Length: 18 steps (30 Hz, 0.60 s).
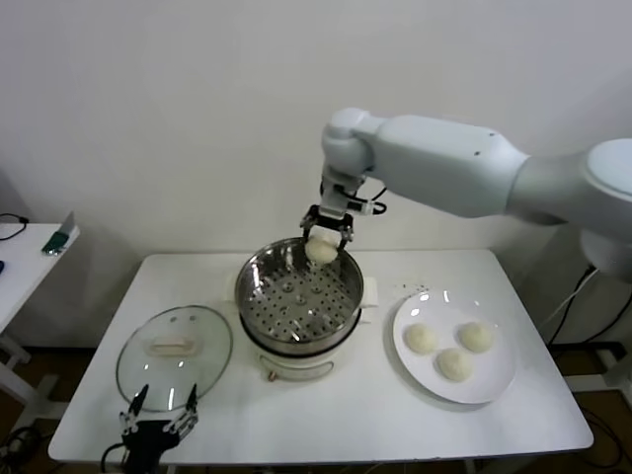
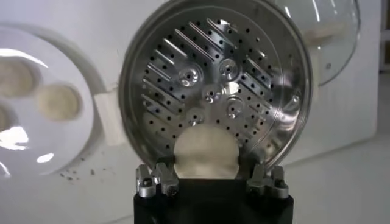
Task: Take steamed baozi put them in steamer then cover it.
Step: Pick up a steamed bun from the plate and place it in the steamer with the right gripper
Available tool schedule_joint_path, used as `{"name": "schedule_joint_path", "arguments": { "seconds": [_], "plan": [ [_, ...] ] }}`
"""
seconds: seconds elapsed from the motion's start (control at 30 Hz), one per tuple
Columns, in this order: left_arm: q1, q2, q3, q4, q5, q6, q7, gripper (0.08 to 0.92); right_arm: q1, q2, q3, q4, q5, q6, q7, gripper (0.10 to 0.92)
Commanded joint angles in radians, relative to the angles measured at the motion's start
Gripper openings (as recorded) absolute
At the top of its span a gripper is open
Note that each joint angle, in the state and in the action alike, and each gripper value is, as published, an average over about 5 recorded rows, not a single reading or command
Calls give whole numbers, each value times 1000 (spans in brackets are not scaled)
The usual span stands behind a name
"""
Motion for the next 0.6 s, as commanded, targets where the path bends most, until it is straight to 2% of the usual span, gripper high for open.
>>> {"name": "schedule_joint_path", "arguments": {
  "seconds": [0.03,0.6],
  "plan": [
    [-1,-2,2,-5,0,-5,-1,823,-193,104,95,-172,-264,110,103,696],
    [-16,-3,0,15,11,-5,-1,823,-250,146,152,-322,-303,161,121,696]
  ]
}}
